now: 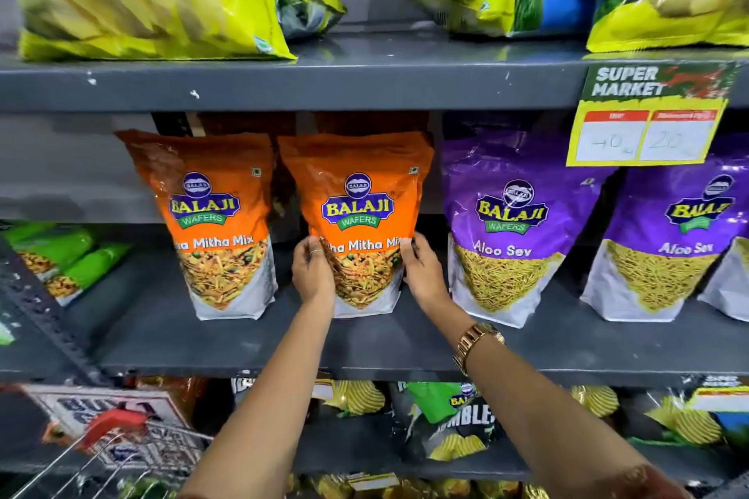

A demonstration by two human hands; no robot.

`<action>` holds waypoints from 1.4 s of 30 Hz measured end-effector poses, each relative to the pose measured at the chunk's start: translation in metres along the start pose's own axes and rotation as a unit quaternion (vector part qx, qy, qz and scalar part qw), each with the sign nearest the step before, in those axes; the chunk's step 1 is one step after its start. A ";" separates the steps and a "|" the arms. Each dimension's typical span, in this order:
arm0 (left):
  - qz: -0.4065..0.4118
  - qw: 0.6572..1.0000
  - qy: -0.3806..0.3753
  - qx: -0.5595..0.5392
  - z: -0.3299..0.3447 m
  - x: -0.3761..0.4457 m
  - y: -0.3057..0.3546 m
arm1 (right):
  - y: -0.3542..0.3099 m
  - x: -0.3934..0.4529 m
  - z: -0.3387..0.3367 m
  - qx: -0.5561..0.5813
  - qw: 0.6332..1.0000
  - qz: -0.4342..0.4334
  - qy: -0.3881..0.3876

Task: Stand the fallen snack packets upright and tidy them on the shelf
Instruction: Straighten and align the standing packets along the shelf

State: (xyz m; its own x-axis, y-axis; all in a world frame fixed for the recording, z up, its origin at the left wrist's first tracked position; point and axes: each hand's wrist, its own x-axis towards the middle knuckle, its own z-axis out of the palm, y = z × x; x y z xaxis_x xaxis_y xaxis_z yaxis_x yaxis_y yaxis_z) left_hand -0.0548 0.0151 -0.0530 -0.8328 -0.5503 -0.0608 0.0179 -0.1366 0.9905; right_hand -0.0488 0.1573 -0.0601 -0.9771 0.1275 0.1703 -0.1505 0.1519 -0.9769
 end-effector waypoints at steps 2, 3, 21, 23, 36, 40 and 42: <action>-0.003 1.000 0.002 -0.008 -0.001 0.004 0.002 | -0.001 0.002 0.002 0.035 0.999 0.016 0.002; -0.004 1.000 0.000 -0.014 -0.002 0.007 0.003 | -0.002 0.002 0.002 0.042 0.999 0.017 0.009; 0.140 0.984 0.093 0.051 -0.009 -0.024 0.006 | -0.001 -0.011 -0.011 -0.025 0.958 -0.060 0.281; 0.231 0.966 0.099 0.061 -0.006 -0.037 0.006 | -0.001 -0.017 -0.023 -0.044 0.936 -0.094 0.337; 0.232 0.926 -0.247 0.164 0.076 -0.093 -0.010 | 0.012 -0.025 -0.115 -0.058 0.880 -0.081 0.464; 0.110 0.915 -0.308 0.238 0.092 -0.088 -0.020 | 0.020 -0.025 -0.128 -0.066 0.896 -0.083 0.432; 0.087 0.912 -0.321 0.240 0.097 -0.087 -0.022 | 0.022 -0.025 -0.131 -0.068 0.900 -0.090 0.421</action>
State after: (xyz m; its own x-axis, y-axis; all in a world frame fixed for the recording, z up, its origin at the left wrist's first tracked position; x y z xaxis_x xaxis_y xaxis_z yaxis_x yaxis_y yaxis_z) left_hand -0.0362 0.1457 -0.0574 -0.9955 0.0882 0.0348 0.0651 0.3688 0.9272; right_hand -0.0083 0.2859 -0.0685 -0.4694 0.7781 0.4174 -0.2182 0.3558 -0.9087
